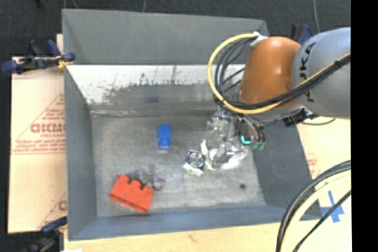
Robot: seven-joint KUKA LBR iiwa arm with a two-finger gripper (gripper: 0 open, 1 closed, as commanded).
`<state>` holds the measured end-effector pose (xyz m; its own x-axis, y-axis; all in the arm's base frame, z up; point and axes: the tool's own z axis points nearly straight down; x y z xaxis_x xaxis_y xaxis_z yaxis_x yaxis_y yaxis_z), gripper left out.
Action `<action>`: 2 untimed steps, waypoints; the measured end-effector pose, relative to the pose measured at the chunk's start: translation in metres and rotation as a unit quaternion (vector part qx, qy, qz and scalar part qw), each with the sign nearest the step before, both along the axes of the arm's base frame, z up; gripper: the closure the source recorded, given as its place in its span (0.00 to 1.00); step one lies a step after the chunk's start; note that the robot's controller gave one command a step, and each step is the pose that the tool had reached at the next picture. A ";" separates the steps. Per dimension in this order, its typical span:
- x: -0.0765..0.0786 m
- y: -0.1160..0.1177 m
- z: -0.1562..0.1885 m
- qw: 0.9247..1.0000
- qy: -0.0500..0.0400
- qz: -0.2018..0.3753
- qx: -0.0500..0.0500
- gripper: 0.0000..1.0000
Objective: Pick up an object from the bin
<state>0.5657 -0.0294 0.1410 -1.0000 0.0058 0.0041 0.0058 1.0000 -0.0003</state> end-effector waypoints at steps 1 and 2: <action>0.026 -0.017 -0.044 1.000 -0.008 -0.017 0.001 0.00; 0.036 -0.008 -0.051 0.992 0.001 -0.130 -0.004 0.00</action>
Offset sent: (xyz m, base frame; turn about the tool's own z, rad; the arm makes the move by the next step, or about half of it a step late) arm 0.0299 -0.0227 -0.0710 0.0435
